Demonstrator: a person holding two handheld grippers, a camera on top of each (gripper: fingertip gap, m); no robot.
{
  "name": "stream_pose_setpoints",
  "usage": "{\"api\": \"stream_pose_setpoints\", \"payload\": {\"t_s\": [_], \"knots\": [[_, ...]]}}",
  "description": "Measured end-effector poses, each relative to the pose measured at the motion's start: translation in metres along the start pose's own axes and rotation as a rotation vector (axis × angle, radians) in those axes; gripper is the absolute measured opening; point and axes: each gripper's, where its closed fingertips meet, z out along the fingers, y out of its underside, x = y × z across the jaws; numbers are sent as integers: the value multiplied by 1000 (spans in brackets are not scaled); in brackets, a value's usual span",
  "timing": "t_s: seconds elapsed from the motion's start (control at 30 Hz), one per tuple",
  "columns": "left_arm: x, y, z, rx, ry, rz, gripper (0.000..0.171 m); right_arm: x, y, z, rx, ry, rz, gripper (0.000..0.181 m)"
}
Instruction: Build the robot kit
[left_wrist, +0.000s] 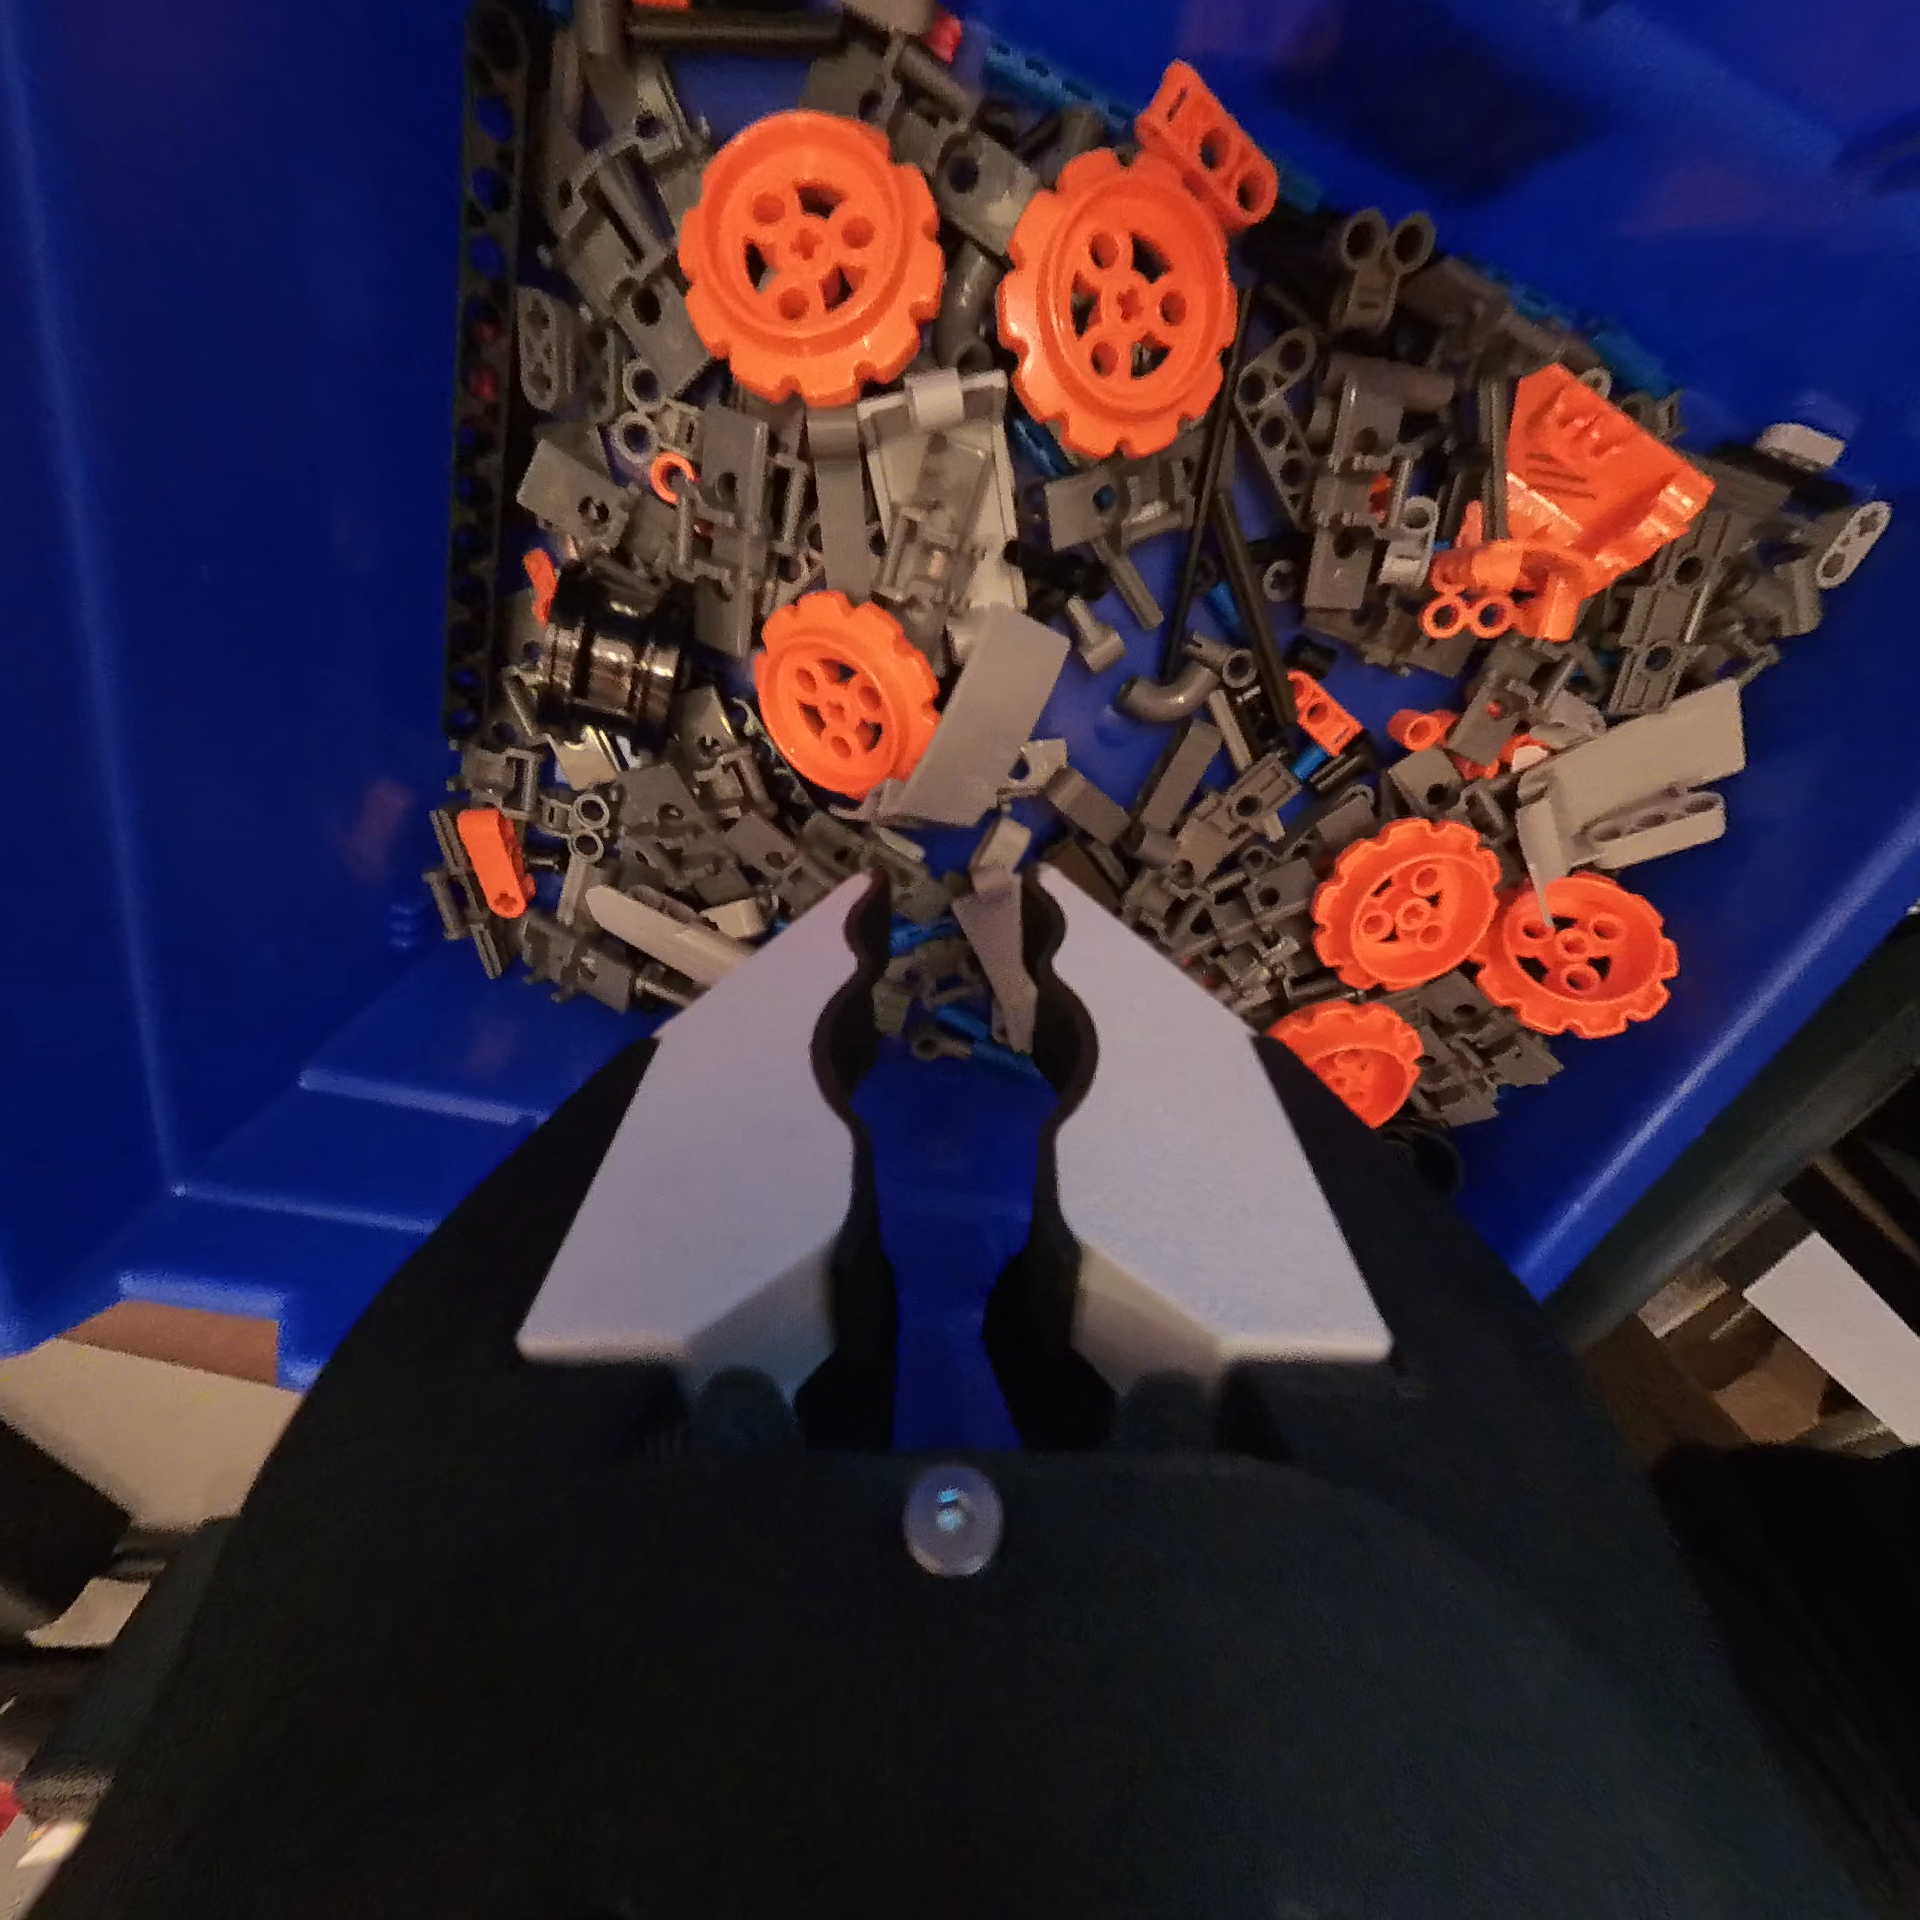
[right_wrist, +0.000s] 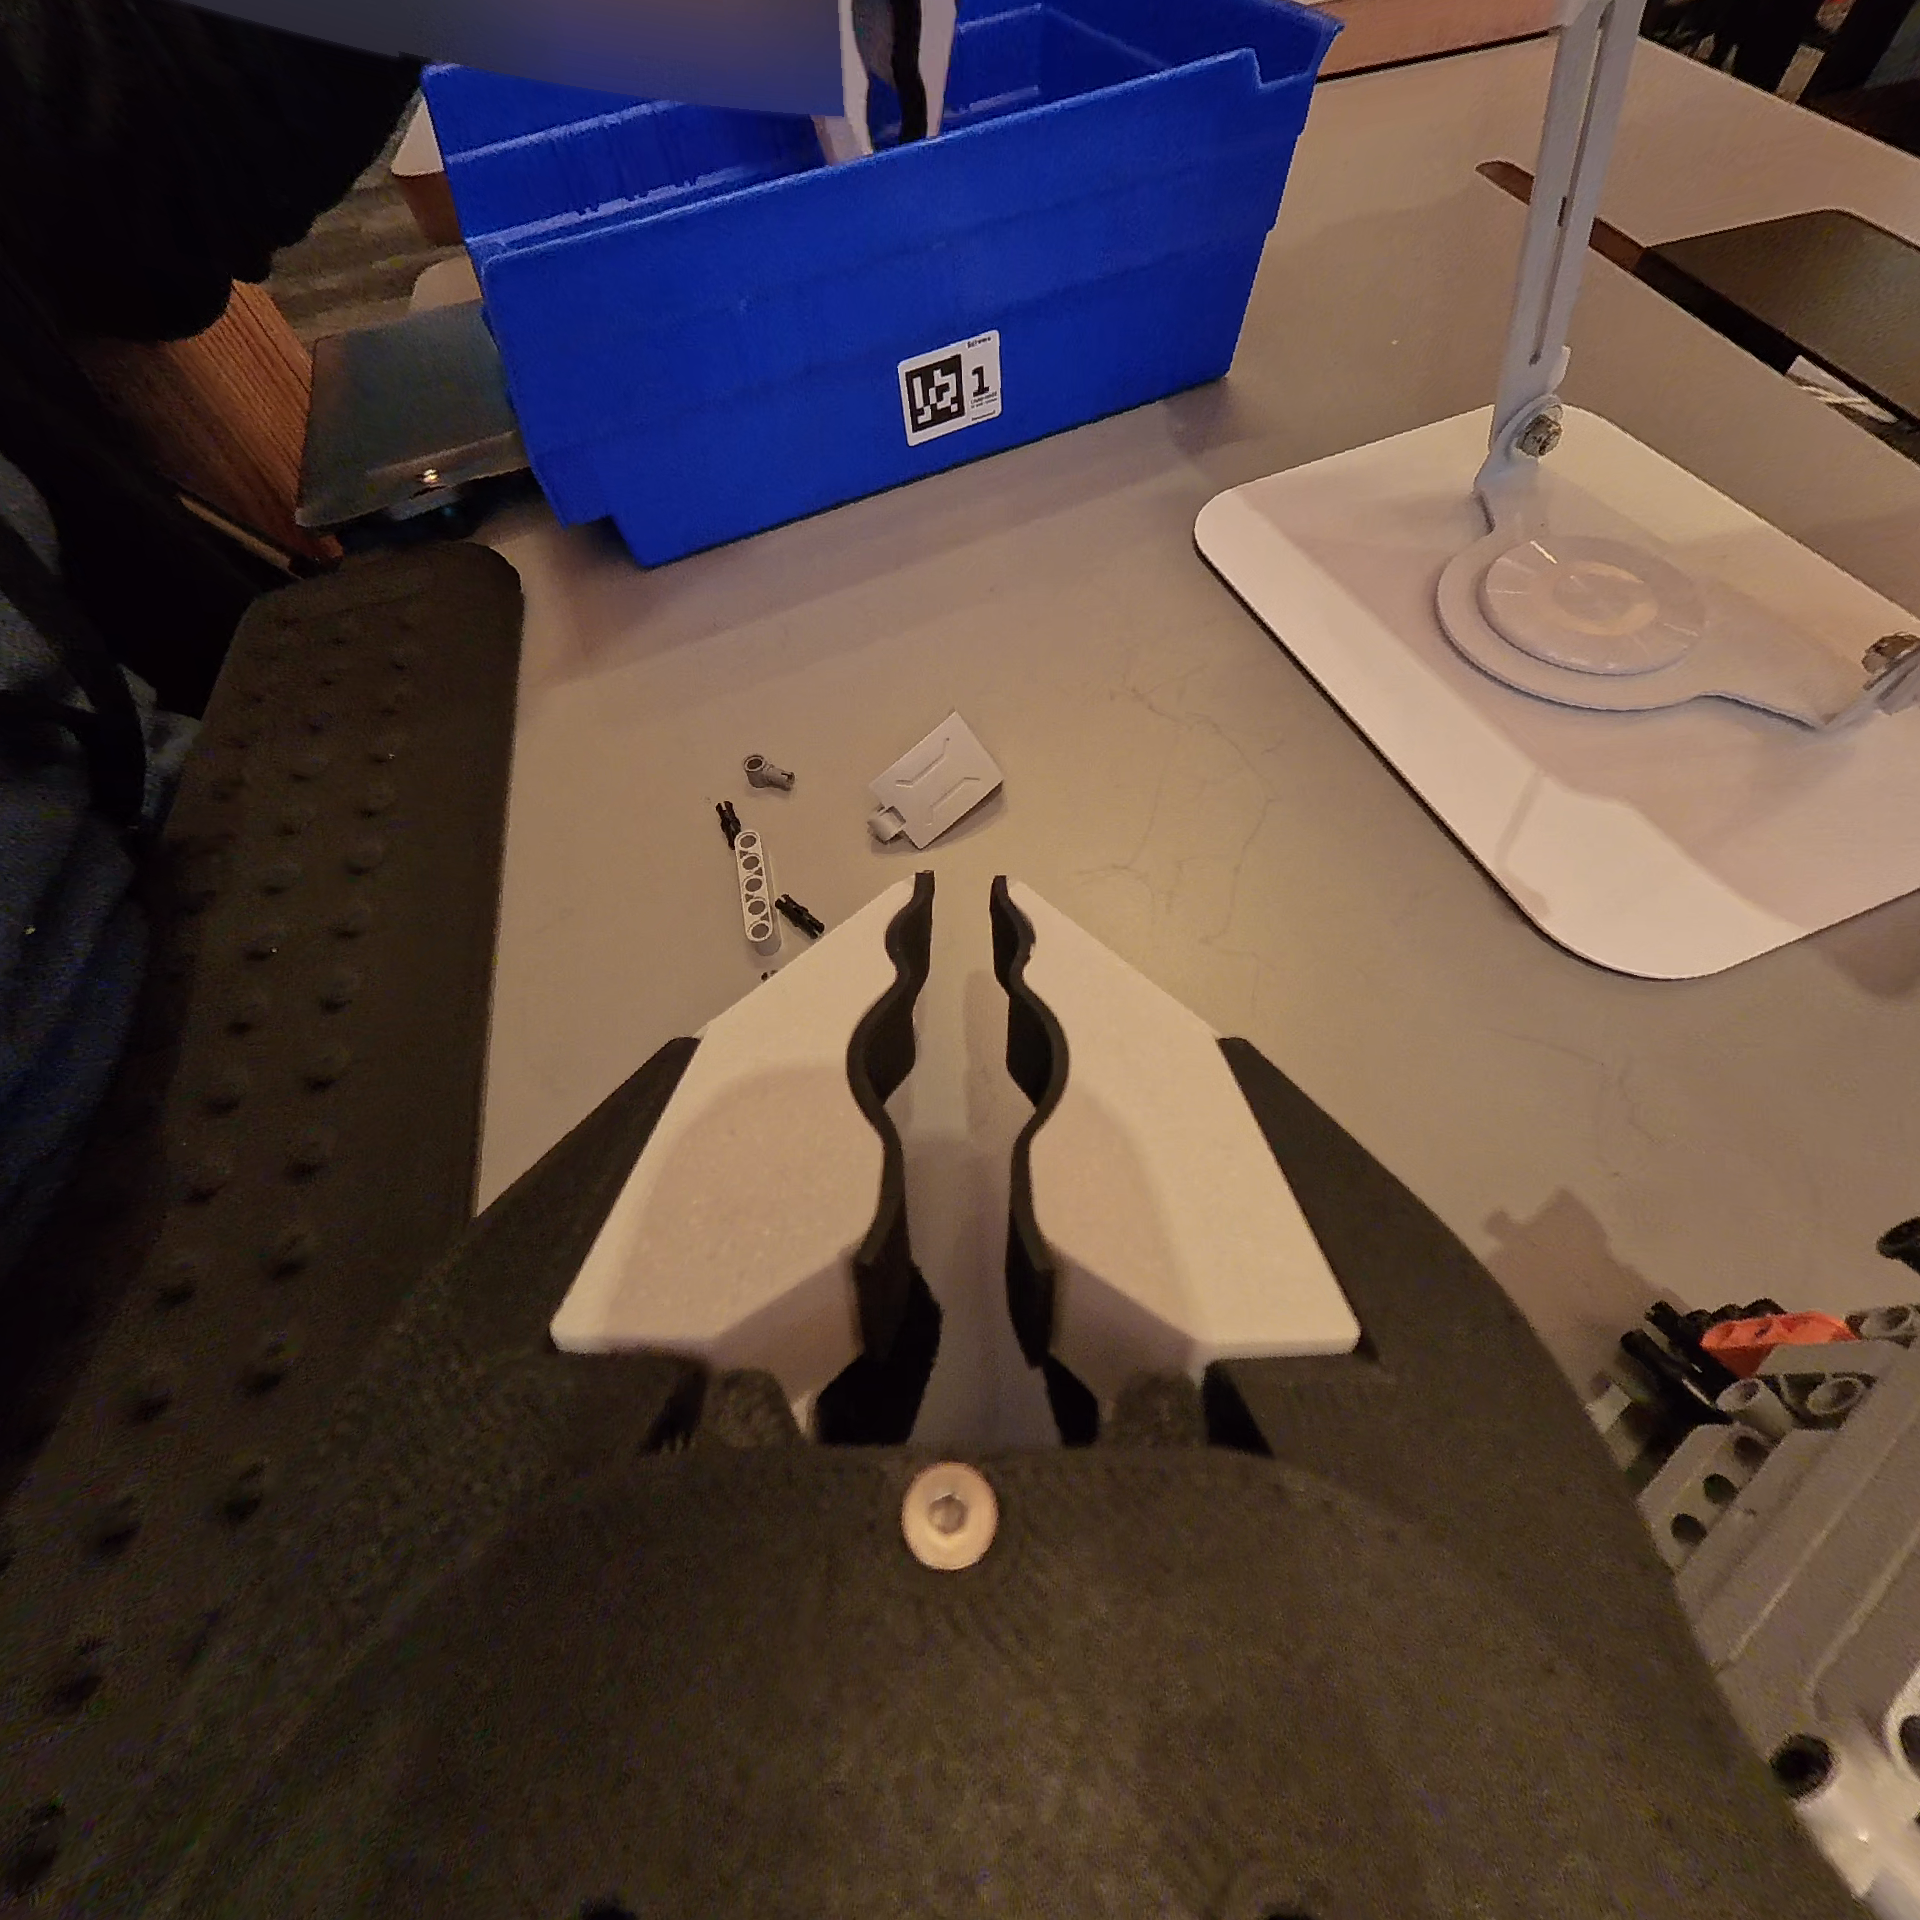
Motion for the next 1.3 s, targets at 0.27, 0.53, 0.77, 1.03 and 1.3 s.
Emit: {"api": "stream_pose_setpoints", "payload": {"t_s": [0.27, 0.53, 0.77, 1.03, 1.3], "knots": [[50, 30, 8, -199, 117, 81, 51, 0, 1, 1, -3, -3, 0, 8], [66, 41, 23, -300, 173, 82, 48, -1, 0, 0, -2, -2, -1, 8], [57, 39, 27, -293, 137, 90, 19, 0, 0, 0, -2, -2, -1, 8], [44, 29, 23, -234, 67, 104, 18, 0, 1, 1, -3, -2, -1, 8], [14, 14, 14, -132, -8, 17, 25, -1, 1, 1, -3, -2, 0, 8]]}}
